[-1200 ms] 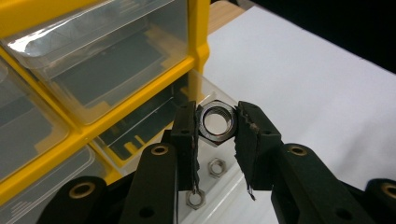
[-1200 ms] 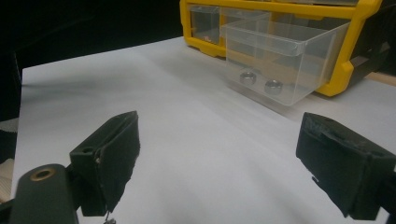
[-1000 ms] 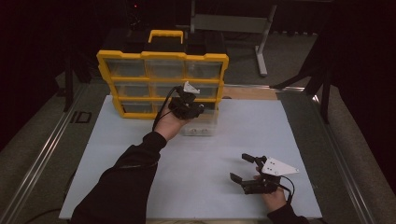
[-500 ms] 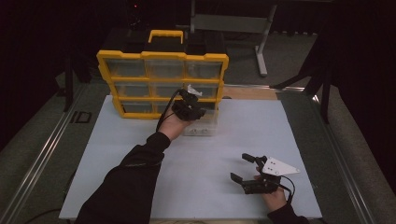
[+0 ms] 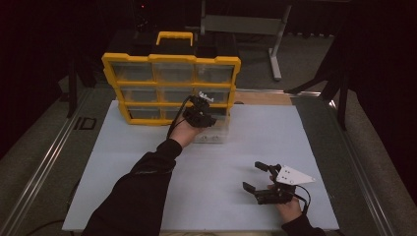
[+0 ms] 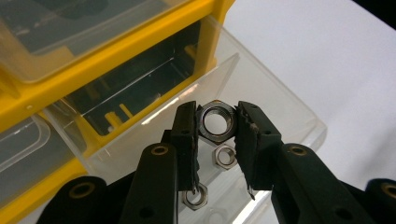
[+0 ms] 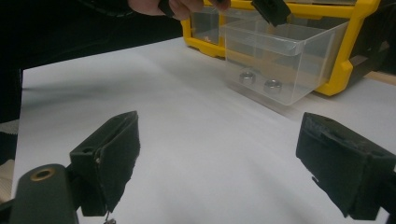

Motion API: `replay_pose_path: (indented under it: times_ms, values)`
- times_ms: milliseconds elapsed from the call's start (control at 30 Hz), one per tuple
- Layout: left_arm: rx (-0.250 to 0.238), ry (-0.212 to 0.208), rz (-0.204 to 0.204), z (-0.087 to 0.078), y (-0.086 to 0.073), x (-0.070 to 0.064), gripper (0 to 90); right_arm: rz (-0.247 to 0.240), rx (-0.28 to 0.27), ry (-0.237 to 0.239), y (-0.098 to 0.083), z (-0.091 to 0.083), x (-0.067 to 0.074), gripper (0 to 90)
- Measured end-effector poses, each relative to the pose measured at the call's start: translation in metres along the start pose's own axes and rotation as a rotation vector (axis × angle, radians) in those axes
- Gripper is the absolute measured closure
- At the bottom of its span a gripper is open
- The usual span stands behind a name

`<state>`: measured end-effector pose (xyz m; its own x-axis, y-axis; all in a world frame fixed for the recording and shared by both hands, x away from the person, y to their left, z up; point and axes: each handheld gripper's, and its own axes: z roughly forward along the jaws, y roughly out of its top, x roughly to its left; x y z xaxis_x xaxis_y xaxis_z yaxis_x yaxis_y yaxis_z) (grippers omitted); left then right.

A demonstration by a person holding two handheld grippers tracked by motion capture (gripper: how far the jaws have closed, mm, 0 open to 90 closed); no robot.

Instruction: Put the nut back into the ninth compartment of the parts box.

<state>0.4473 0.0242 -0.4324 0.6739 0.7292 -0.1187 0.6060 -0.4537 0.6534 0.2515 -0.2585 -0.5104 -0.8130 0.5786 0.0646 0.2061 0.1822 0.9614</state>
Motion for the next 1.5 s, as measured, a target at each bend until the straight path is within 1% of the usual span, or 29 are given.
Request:
replay_pose_path:
  times_ms: [67, 133, 300, 367, 433, 467, 500, 567, 633, 667, 733, 767, 800, 867, 1033, 1133, 1167, 1200, 1233, 1300, 1333, 1367, 1400, 1433, 1500]
  values:
    - [0.004, -0.001, -0.003, 0.001, 0.0, 0.001, 68.9, -0.001, 0.0, 0.0, 0.0, 0.0, 0.0, 13.5]
    - [0.027, 0.009, -0.009, 0.005, 0.001, 0.001, 68.9, -0.002, 0.001, 0.0, 0.0, 0.0, 0.0, 13.5]
    - [0.072, 0.047, -0.018, 0.01, 0.004, 0.002, 68.9, -0.001, 0.001, 0.001, 0.0, 0.001, 0.0, 13.5]
    - [0.088, 0.047, -0.031, 0.012, 0.005, 0.003, 68.8, -0.002, 0.003, 0.002, 0.0, 0.001, 0.0, 13.5]
    - [0.088, 0.041, -0.04, 0.013, 0.005, 0.005, 68.0, -0.001, 0.003, 0.002, 0.0, 0.001, 0.0, 13.5]
    - [0.086, 0.043, -0.042, 0.013, 0.006, 0.005, 66.3, -0.001, 0.003, 0.003, 0.0, 0.001, 0.0, 13.5]
    - [0.08, 0.039, -0.047, 0.013, 0.006, 0.005, 61.5, -0.001, 0.003, 0.002, 0.0, 0.001, 0.0, 13.5]
    - [0.072, 0.039, -0.05, 0.012, 0.007, 0.005, 58.4, 0.0, 0.003, 0.002, 0.0, 0.001, 0.0, 13.5]
    - [0.067, 0.045, -0.046, 0.01, 0.008, 0.004, 50.9, 0.0, 0.004, 0.004, -0.001, 0.001, 0.0, 13.5]
    - [0.06, 0.043, -0.046, 0.008, 0.009, 0.004, 49.8, -0.001, 0.003, 0.004, -0.001, 0.001, 0.0, 13.5]
    - [0.046, 0.037, -0.044, 0.003, 0.01, 0.004, 43.1, 0.0, 0.004, 0.002, -0.001, 0.001, 0.0, 13.5]
    - [0.039, 0.034, -0.042, 0.001, 0.01, 0.003, 42.1, 0.001, 0.003, 0.002, -0.001, 0.001, 0.0, 13.5]
    - [0.025, 0.022, -0.036, -0.002, 0.01, 0.003, 40.6, -0.001, 0.003, 0.001, -0.001, 0.001, 0.0, 13.5]
    - [0.013, 0.032, -0.034, -0.007, 0.011, 0.002, 33.0, 0.0, 0.004, 0.001, 0.0, 0.001, 0.0, 13.5]
    - [-0.011, 0.024, -0.021, -0.022, 0.01, -0.003, 17.6, 0.0, 0.003, 0.0, 0.0, 0.0, 0.0, 13.5]
    - [-0.026, 0.021, -0.005, -0.031, 0.007, -0.006, 13.0, 0.0, 0.004, -0.001, -0.001, 0.0, 0.0, 13.5]
    - [-0.029, 0.027, 0.0, -0.034, 0.006, -0.007, 11.8, 0.002, 0.004, -0.002, -0.001, 0.0, 0.0, 13.5]
    - [-0.036, 0.032, -0.001, -0.038, 0.006, -0.007, 8.3, 0.002, 0.004, -0.002, -0.001, 0.0, -0.001, 13.5]
    - [-0.048, 0.02, -0.002, -0.042, 0.005, -0.007, 7.7, 0.002, 0.004, -0.002, -0.001, 0.0, -0.001, 13.5]
    - [-0.068, 0.016, 0.007, -0.049, 0.005, -0.008, 5.9, 0.002, 0.003, -0.002, -0.001, 0.0, -0.001, 13.5]
    - [-0.071, 0.002, 0.015, -0.053, 0.004, -0.008, 5.7, 0.003, 0.003, -0.002, -0.001, 0.0, -0.001, 13.5]
    - [-0.075, -0.006, 0.017, -0.056, 0.004, -0.008, 2.3, 0.004, 0.003, -0.003, -0.002, 0.0, -0.001, 13.5]
    - [-0.079, -0.021, 0.023, -0.059, 0.003, -0.009, 0.8, 0.007, 0.004, -0.003, -0.002, 0.0, -0.001, 13.5]
    - [-0.079, -0.032, 0.029, -0.062, 0.003, -0.009, 0.5, 0.01, 0.005, -0.003, -0.002, 0.0, -0.001, 13.5]
    - [-0.096, -0.053, 0.032, -0.067, 0.0, -0.009, 0.0, 0.011, 0.003, -0.003, -0.002, -0.001, -0.002, 13.5]
